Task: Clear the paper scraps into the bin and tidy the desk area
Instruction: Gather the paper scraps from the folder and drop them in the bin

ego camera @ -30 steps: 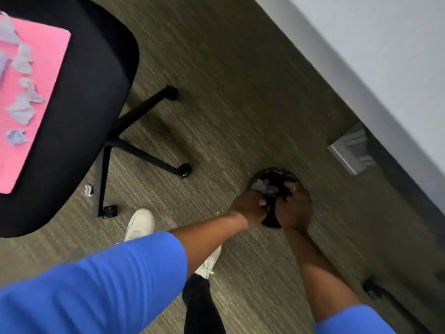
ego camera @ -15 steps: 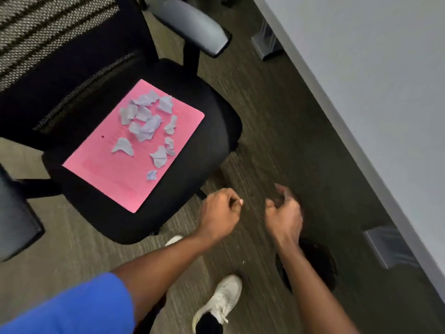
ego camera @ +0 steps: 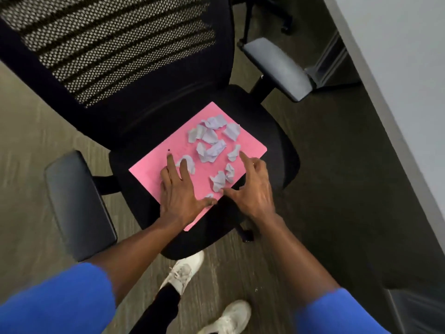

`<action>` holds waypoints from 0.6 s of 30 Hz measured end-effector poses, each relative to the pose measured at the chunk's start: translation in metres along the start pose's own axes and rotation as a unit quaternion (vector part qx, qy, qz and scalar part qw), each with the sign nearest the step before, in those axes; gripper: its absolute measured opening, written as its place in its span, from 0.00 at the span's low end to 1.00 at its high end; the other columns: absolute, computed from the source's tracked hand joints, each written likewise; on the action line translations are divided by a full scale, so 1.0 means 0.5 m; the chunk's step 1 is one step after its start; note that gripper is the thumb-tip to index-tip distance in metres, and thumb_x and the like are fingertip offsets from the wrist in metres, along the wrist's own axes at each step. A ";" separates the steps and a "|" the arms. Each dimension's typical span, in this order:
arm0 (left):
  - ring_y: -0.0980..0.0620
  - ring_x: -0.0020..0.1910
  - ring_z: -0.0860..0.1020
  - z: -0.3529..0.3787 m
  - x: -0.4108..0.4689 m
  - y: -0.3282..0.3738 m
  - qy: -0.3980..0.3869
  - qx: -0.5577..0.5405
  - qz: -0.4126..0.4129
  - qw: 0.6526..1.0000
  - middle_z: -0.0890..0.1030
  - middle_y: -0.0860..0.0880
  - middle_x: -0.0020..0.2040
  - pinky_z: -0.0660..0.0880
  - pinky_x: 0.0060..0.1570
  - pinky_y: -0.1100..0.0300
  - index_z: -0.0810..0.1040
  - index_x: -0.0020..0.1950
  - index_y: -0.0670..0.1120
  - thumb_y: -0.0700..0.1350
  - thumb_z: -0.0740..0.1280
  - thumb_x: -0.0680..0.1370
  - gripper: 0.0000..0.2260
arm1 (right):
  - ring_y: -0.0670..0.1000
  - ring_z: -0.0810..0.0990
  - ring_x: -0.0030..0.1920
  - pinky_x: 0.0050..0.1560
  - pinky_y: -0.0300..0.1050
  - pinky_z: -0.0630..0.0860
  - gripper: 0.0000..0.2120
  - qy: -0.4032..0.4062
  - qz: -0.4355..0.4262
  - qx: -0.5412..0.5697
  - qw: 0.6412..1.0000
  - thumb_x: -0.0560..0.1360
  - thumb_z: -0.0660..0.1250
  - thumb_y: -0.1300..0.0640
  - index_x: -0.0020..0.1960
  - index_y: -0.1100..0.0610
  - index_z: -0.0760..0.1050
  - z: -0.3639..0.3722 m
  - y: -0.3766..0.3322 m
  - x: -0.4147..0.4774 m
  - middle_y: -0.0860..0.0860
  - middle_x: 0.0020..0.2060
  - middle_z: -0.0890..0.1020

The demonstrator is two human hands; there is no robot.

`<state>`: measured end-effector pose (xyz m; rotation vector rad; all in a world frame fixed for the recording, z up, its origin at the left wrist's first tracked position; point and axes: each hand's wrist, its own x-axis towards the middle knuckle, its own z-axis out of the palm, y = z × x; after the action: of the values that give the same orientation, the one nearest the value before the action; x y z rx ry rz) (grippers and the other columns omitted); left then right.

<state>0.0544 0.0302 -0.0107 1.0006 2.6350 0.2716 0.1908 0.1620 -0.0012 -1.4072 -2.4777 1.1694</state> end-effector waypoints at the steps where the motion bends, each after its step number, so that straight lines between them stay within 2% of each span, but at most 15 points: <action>1: 0.36 0.78 0.60 0.003 0.014 -0.012 -0.005 0.003 0.003 1.000 0.43 0.39 0.85 0.71 0.73 0.41 0.51 0.83 0.45 0.73 0.78 0.61 0.63 | 0.58 0.65 0.79 0.71 0.62 0.77 0.55 -0.012 0.002 -0.016 1.000 0.68 0.82 0.41 0.84 0.42 0.51 0.009 -0.015 0.015 0.52 0.82 0.56; 6: 0.35 0.82 0.56 0.009 0.087 -0.049 -0.013 -0.003 0.042 0.999 0.40 0.40 0.85 0.70 0.74 0.40 0.46 0.85 0.47 0.76 0.75 0.63 0.64 | 0.63 0.57 0.82 0.70 0.65 0.77 0.56 -0.038 -0.016 -0.114 0.993 0.70 0.83 0.47 0.85 0.43 0.49 0.057 -0.060 0.067 0.56 0.84 0.47; 11: 0.34 0.82 0.55 -0.002 0.152 -0.046 -0.012 -0.001 0.130 0.991 0.31 0.41 0.84 0.74 0.71 0.39 0.40 0.85 0.51 0.68 0.80 0.64 0.65 | 0.65 0.55 0.82 0.63 0.65 0.80 0.59 -0.035 -0.015 -0.194 0.980 0.68 0.84 0.51 0.85 0.41 0.47 0.070 -0.066 0.130 0.57 0.85 0.39; 13: 0.33 0.84 0.49 -0.011 0.182 -0.048 -0.016 -0.015 0.153 0.988 0.29 0.42 0.83 0.72 0.72 0.35 0.38 0.85 0.54 0.65 0.82 0.64 0.66 | 0.65 0.56 0.81 0.59 0.63 0.81 0.61 -0.040 -0.025 -0.207 0.977 0.66 0.86 0.51 0.84 0.40 0.48 0.067 -0.076 0.158 0.56 0.85 0.37; 16: 0.36 0.85 0.43 -0.017 0.226 -0.058 -0.034 -0.034 0.191 0.980 0.30 0.48 0.84 0.73 0.69 0.29 0.43 0.86 0.58 0.61 0.83 0.65 0.61 | 0.65 0.56 0.81 0.55 0.59 0.82 0.61 -0.056 -0.049 -0.237 0.969 0.64 0.87 0.51 0.84 0.39 0.51 0.063 -0.088 0.194 0.54 0.85 0.37; 18: 0.39 0.84 0.49 -0.013 0.241 -0.068 -0.040 -0.027 0.228 0.973 0.37 0.50 0.86 0.76 0.67 0.34 0.52 0.85 0.57 0.57 0.82 0.69 0.53 | 0.65 0.55 0.81 0.58 0.61 0.81 0.56 -0.074 -0.061 -0.263 0.960 0.66 0.86 0.49 0.84 0.39 0.55 0.060 -0.095 0.208 0.55 0.86 0.43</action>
<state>-0.0542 0.0856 -0.0406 1.5548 2.2846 0.3910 0.0844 0.2092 -0.0231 -1.2640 -3.0885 0.6337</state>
